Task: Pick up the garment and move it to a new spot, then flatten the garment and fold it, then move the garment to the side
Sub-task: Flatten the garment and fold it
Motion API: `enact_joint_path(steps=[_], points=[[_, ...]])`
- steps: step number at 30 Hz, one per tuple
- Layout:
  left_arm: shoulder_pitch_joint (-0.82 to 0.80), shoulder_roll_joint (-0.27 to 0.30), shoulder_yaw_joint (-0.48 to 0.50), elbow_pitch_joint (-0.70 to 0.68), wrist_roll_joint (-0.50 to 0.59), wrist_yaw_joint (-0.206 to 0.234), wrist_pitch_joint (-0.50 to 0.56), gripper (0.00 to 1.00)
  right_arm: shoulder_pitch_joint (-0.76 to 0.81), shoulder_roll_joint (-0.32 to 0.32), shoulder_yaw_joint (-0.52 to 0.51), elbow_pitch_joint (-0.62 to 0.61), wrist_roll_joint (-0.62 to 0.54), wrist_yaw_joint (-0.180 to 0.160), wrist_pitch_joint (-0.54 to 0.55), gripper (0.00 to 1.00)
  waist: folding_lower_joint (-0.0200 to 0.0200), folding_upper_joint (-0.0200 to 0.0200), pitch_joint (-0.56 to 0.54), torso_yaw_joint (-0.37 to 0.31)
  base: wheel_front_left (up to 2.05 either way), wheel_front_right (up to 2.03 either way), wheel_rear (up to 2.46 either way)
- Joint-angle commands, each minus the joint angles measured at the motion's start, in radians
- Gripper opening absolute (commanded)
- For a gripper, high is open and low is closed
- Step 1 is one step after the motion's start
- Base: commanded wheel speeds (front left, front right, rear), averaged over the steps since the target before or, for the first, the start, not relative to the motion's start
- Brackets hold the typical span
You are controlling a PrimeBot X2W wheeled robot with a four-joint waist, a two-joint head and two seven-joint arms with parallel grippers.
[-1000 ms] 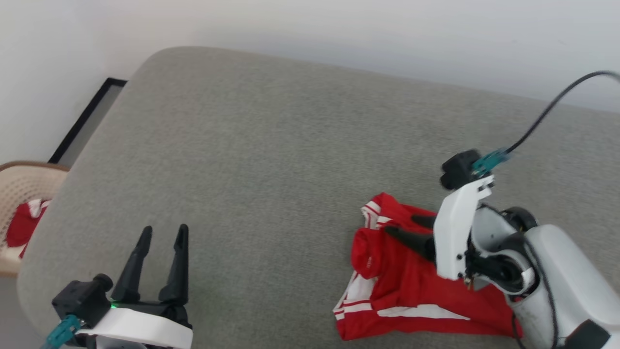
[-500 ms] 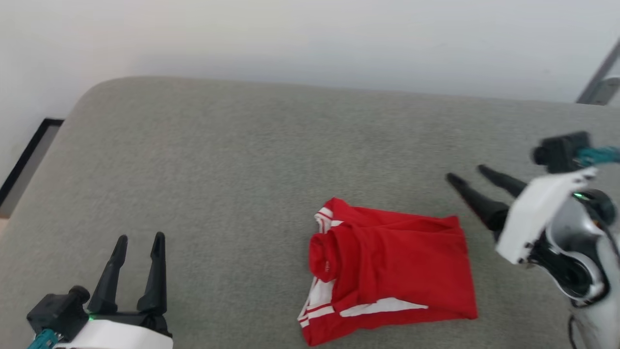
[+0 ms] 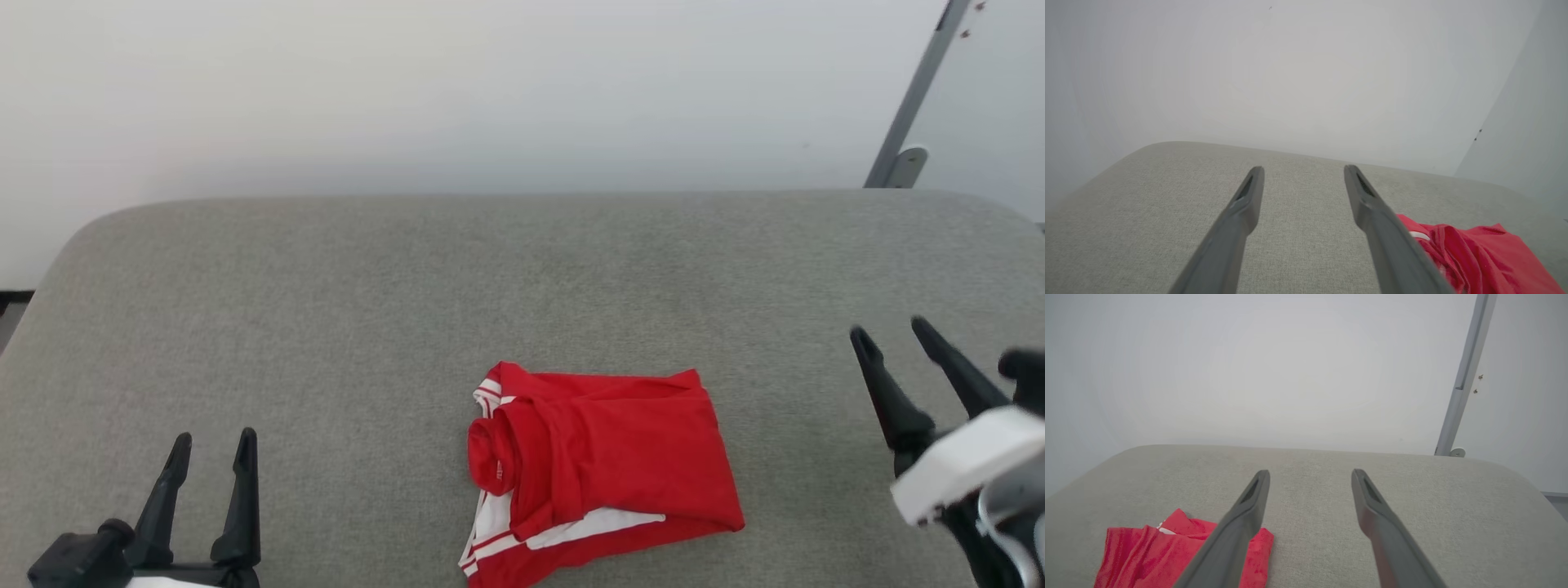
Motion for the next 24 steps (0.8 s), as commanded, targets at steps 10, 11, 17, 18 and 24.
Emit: enact_joint_path(steps=[10, 11, 17, 18, 24], points=[[0.054, -0.007, 0.014, -0.012, 0.062, -0.003, -0.005, 1.0, 0.112, 0.051, -0.039, 0.091, -0.084, 0.0, -0.213, 1.0, 0.0, 0.0, -0.045, -0.035, 0.0, 0.0, 0.0], [0.057, -0.011, 0.013, -0.01, 0.064, -0.003, -0.005, 1.0, 0.118, 0.054, -0.041, 0.098, -0.09, 0.0, -0.227, 1.0, 0.0, 0.0, -0.048, -0.036, 0.0, 0.0, 0.0], [0.07, -0.031, 0.003, 0.008, 0.079, -0.003, -0.005, 1.0, 0.14, 0.057, -0.036, 0.141, -0.118, 0.0, -0.292, 1.0, 0.0, 0.0, -0.058, -0.039, 0.0, 0.0, 0.0], [0.072, -0.033, 0.002, 0.011, 0.08, -0.003, -0.005, 1.0, 0.143, 0.059, -0.035, 0.146, -0.121, 0.0, -0.3, 1.0, 0.0, 0.0, -0.059, -0.038, 0.0, 0.0, 0.0], [0.064, -0.045, 0.007, 0.029, 0.086, -0.003, -0.005, 1.0, 0.148, 0.07, -0.035, 0.167, -0.127, 0.0, -0.333, 1.0, 0.0, 0.0, -0.064, -0.035, 0.0, 0.0, 0.0]])
